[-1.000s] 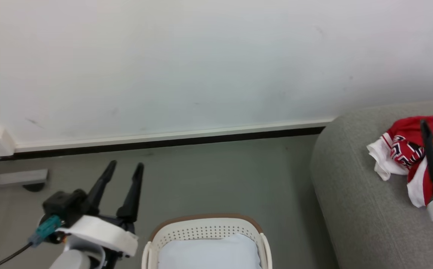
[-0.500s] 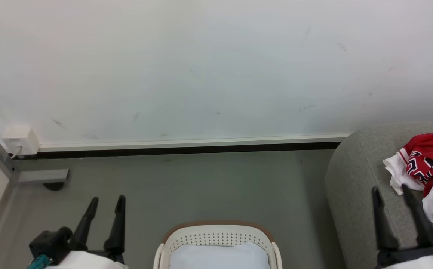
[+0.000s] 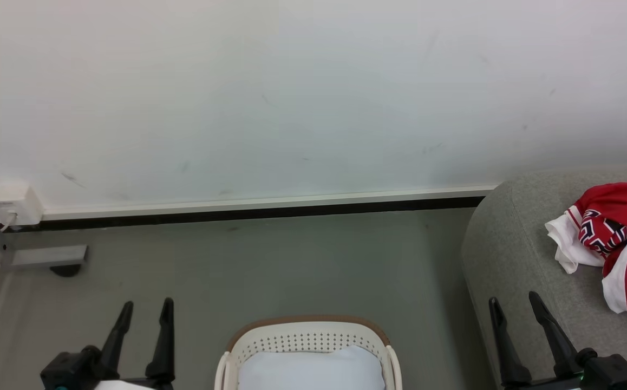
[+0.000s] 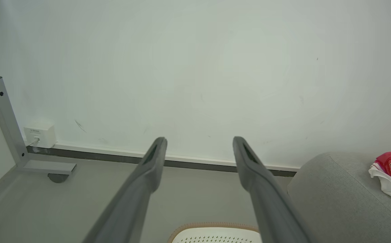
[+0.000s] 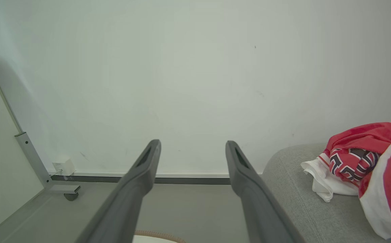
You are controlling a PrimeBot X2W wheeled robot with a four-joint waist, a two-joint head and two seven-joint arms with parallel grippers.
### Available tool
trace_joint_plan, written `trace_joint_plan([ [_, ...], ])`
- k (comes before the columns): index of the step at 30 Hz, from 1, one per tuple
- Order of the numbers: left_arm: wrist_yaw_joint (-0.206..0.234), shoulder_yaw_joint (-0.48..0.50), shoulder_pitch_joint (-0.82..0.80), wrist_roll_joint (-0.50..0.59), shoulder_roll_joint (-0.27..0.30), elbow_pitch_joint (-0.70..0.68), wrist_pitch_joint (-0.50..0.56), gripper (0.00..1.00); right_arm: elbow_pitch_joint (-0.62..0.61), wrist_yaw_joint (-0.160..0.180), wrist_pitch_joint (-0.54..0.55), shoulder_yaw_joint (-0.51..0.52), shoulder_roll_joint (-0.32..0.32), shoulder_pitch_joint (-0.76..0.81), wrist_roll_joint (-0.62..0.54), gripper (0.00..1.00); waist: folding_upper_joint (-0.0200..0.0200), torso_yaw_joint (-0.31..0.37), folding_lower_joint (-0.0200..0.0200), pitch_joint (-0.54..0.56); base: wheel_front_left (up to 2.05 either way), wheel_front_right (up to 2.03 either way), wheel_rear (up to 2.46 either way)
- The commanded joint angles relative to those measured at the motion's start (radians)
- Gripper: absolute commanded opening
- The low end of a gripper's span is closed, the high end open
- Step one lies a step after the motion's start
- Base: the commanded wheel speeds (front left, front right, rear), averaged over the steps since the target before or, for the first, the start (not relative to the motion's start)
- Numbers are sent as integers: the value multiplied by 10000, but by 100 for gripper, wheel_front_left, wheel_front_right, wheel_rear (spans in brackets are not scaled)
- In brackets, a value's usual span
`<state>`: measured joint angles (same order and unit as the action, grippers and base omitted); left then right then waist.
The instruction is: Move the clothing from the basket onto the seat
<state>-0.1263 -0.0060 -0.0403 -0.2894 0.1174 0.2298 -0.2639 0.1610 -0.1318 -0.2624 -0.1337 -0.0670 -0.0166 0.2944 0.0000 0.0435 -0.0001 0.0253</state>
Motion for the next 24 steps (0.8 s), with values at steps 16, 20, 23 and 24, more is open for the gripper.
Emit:
trace_joint_plan([
  [16,-36,-103,-98,27,58,58,-6,100,-16,23,-31,31,108,-179,-21,100,0,14,1,-48,0,0,0],
  [20,-35,-64,-94,36,79,61,-6,100,-16,23,-31,5,124,-183,1,100,0,19,1,-55,0,0,0],
  [23,-35,-97,-85,-39,62,77,-6,100,-11,23,-31,0,130,-181,16,100,0,16,1,-54,0,0,0],
  [24,-37,-160,-74,-147,54,101,-6,100,-5,23,-31,-5,133,-176,25,100,0,12,1,-50,0,0,0],
])
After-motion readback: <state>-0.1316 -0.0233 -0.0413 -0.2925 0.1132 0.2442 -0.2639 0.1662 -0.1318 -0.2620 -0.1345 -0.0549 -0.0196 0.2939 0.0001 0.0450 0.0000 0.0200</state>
